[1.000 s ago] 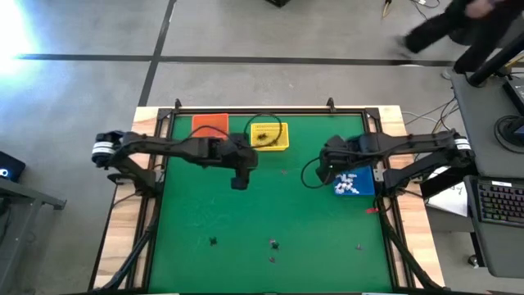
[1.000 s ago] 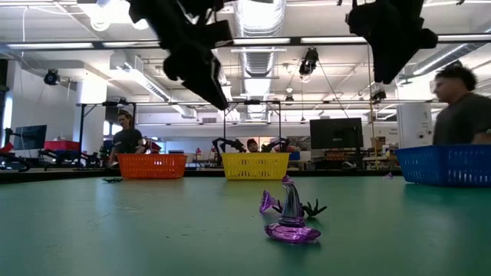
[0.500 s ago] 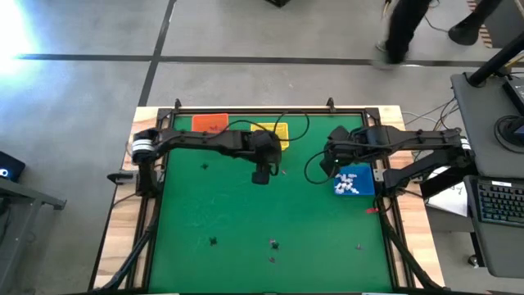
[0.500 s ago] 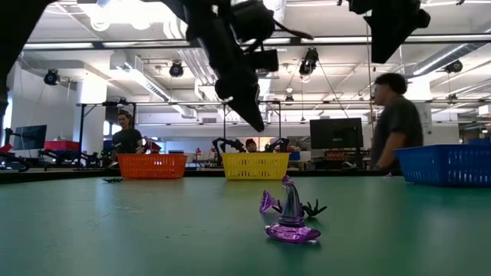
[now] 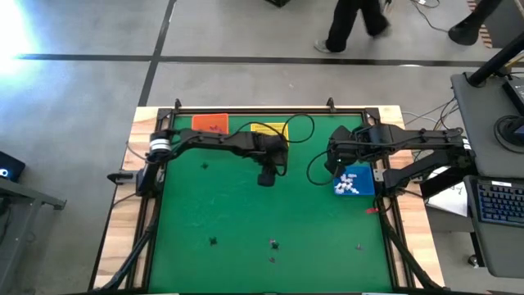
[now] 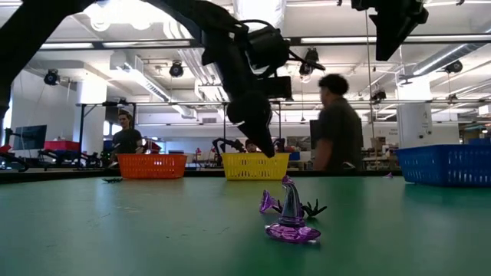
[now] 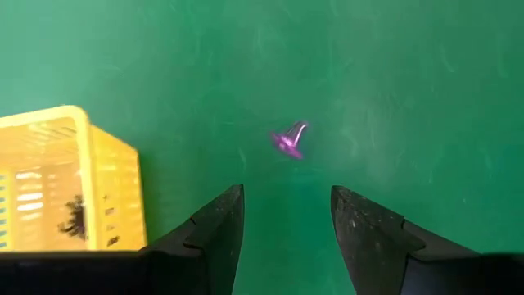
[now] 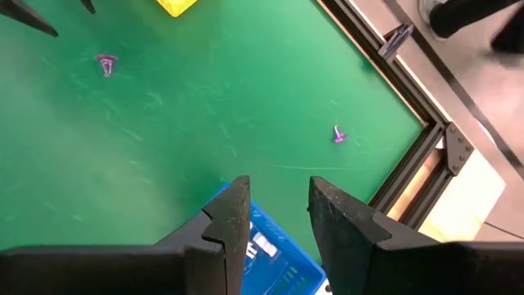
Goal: Sort Halloween decoration
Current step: Put the violet hat toy into the orange basket
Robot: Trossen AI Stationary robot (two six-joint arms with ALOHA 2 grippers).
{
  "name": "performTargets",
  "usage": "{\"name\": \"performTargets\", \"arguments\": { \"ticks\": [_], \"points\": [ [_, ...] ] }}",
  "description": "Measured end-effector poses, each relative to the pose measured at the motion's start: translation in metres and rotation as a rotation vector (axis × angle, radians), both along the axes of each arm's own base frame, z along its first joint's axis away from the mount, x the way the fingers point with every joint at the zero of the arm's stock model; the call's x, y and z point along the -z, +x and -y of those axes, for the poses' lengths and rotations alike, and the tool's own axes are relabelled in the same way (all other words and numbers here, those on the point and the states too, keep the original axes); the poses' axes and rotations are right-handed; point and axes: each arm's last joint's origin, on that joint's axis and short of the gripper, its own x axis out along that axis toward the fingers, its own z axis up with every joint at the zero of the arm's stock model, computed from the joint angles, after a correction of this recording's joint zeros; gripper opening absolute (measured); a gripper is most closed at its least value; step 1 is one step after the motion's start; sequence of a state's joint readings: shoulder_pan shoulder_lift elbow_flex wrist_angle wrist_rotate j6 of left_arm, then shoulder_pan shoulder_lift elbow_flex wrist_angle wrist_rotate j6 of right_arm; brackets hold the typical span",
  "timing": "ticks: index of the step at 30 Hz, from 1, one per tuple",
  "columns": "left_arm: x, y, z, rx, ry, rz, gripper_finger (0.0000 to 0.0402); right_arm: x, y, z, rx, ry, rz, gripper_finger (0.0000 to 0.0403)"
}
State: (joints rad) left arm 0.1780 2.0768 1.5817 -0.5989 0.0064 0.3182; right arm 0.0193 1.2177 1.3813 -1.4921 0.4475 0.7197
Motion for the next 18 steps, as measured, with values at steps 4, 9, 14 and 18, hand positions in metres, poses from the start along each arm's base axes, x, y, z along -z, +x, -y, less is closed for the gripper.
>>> {"name": "performTargets", "arguments": {
  "ticks": [4, 9, 14, 18],
  "points": [
    [-0.0002, 0.004, 0.0, -0.008, -0.044, 0.018, 0.0166, 0.0, -0.0001, 0.0, -0.011, -0.003, -0.006, 0.0118],
    [-0.0006, 0.0054, 0.0002, -0.074, -0.08, 0.037, 0.0166, 0.0001, 0.0001, 0.0, -0.015, -0.004, -0.006, 0.0118],
    [-0.0004, 0.0055, 0.0001, -0.155, -0.122, 0.044, 0.0166, 0.0001, 0.0001, 0.0, -0.02, -0.005, -0.009, 0.0118],
    [0.0056, 0.0076, -0.0004, -0.186, -0.139, 0.043, 0.0166, -0.0001, 0.0004, 0.0003, -0.019, -0.015, -0.005, 0.0118]
  ]
}}
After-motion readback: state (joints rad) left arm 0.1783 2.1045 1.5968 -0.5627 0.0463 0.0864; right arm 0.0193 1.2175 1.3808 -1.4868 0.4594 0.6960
